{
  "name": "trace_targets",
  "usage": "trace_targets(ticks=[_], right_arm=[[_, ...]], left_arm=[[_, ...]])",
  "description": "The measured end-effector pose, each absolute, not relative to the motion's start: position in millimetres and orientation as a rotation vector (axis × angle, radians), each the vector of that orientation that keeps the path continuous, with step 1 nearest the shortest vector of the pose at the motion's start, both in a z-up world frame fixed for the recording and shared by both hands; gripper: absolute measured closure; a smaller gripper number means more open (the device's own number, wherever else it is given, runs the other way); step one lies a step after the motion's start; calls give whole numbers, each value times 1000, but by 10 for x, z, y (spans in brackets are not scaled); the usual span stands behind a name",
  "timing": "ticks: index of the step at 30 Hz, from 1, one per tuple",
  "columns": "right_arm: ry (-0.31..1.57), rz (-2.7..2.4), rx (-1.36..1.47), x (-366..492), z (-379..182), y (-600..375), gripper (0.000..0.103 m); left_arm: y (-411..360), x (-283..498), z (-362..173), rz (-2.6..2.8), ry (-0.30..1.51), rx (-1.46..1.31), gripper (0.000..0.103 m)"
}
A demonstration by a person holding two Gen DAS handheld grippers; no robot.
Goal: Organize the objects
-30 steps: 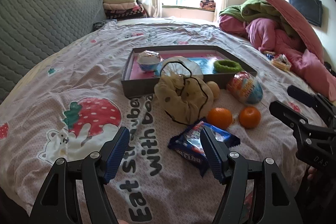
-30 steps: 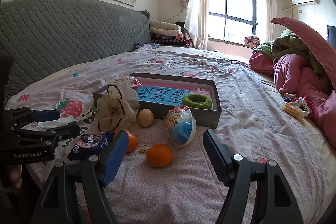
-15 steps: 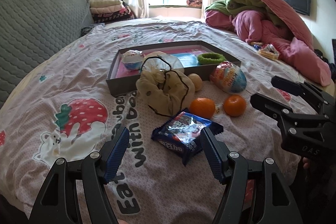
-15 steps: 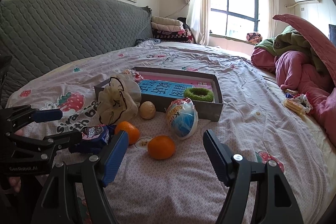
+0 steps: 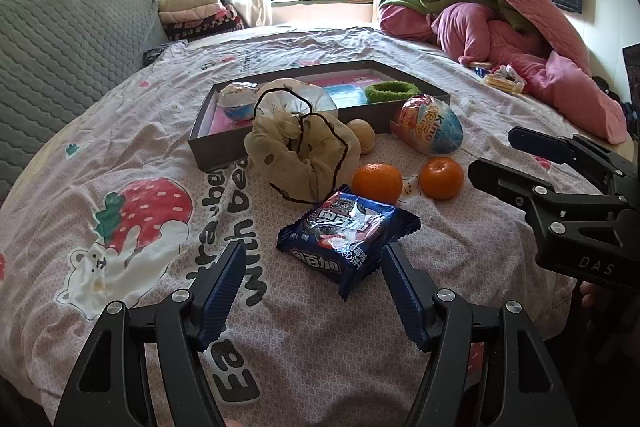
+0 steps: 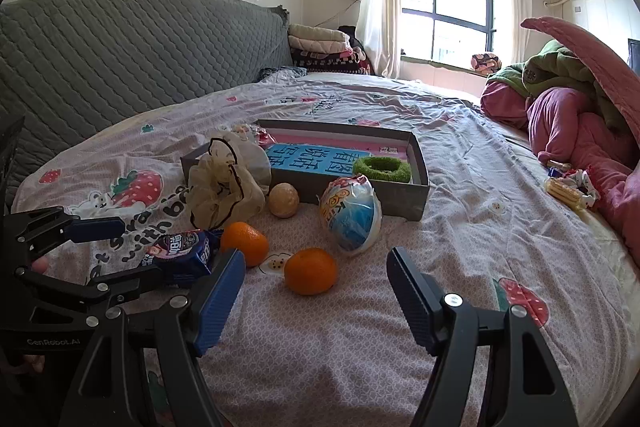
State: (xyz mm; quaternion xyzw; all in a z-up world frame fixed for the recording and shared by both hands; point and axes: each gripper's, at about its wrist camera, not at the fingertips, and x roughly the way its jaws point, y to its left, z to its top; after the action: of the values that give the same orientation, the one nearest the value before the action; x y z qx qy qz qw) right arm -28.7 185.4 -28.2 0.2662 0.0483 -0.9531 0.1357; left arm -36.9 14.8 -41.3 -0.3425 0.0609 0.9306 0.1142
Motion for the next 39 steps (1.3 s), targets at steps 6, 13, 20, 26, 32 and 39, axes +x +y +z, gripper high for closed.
trace_targets(ticks=[6, 13, 20, 26, 32, 39], right_arm=[[145, -2752, 785, -293, -311, 1847, 30], [160, -2743, 824, -335, -363, 1811, 30], [151, -2730, 877, -406, -430, 1805, 30], [123, -2720, 906, -467, -469, 1811, 30], [138, -2706, 923, -511, -515, 1769, 30], [107, -2715, 947, -603, -548, 1790, 30]], left_arm=[[157, -405, -466, 2713, 180, -1026, 32], [143, -466, -516, 2694, 141, -1047, 32], [132, -570, -555, 2670, 78, -1071, 31], [127, -679, -602, 2652, 30, -1090, 31], [132, -784, -624, 2633, -8, -1105, 27], [145, -890, -650, 2621, -22, -1112, 26]])
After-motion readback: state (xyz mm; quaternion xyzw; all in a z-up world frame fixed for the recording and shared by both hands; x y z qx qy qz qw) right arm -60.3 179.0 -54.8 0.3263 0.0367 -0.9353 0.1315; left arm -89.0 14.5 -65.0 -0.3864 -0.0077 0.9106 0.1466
